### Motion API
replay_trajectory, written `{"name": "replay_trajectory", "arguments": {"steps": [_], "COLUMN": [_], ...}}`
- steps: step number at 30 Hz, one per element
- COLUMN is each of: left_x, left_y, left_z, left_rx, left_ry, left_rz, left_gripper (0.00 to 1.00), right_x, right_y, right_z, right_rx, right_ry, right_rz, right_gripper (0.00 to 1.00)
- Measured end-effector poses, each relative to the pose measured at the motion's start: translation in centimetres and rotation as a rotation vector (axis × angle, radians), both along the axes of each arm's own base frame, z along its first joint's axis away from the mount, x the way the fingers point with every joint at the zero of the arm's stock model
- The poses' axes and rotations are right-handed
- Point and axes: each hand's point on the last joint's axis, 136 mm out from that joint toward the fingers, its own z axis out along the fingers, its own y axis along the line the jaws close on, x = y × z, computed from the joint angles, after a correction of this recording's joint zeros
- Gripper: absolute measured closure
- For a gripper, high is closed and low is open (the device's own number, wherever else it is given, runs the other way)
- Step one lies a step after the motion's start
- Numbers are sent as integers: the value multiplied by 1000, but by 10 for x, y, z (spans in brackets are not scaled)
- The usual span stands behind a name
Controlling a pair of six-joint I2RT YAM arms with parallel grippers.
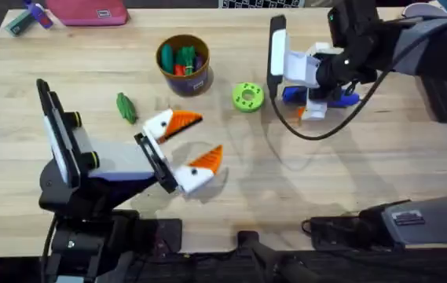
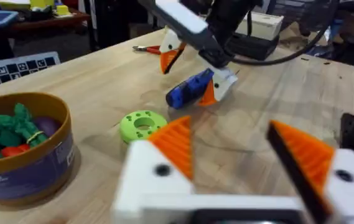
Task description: Pick up the gripper from the table and insert it into the empty holder that is missing its gripper. Then pick up a screw, insert it into the mounting hole, and use the screwdriver to tighten it. Finally, clean up the table by picking up the vegetable and placing it into the bucket.
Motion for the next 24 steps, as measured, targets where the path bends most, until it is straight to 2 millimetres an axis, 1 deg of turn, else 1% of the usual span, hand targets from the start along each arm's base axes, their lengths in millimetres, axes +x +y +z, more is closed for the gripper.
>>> {"name": "replay_trajectory", "arguments": {"steps": [1, 2, 3, 5, 9, 12, 16, 20, 24], "left_x": [0, 0, 0, 0, 0, 5, 13, 18, 18], "left_y": [0, 0, 0, 0, 0, 3, 11, 28, 52], "left_z": [0, 0, 0, 0, 1, 5, 1, 2, 25], "left_rx": [0, -1, -2, -2, -3, -34, -65, -42, 36], "left_ry": [0, 1, 2, 3, -3, 19, 101, 215, 275], "left_rz": [0, 0, 0, 0, 2, 32, 102, 238, 409], "left_gripper": [110, 39, 22, 16, 16, 15, 14, 16, 16], "right_x": [0, 0, 1, 11, 35, 41, 35, 24, 6], "right_y": [5, 11, 15, 25, 37, 41, 41, 39, 36], "right_z": [5, 14, 21, 44, 93, 122, 141, 164, 181], "right_rx": [22, 57, 91, 188, 396, 553, 700, 828, 893], "right_ry": [-12, -29, -44, -105, -225, -257, -238, -229, -212], "right_rz": [-11, -28, -48, -120, -310, -464, -637, -770, -842], "right_gripper": [11, 11, 11, 11, 8, 9, 10, 8, 10]}}
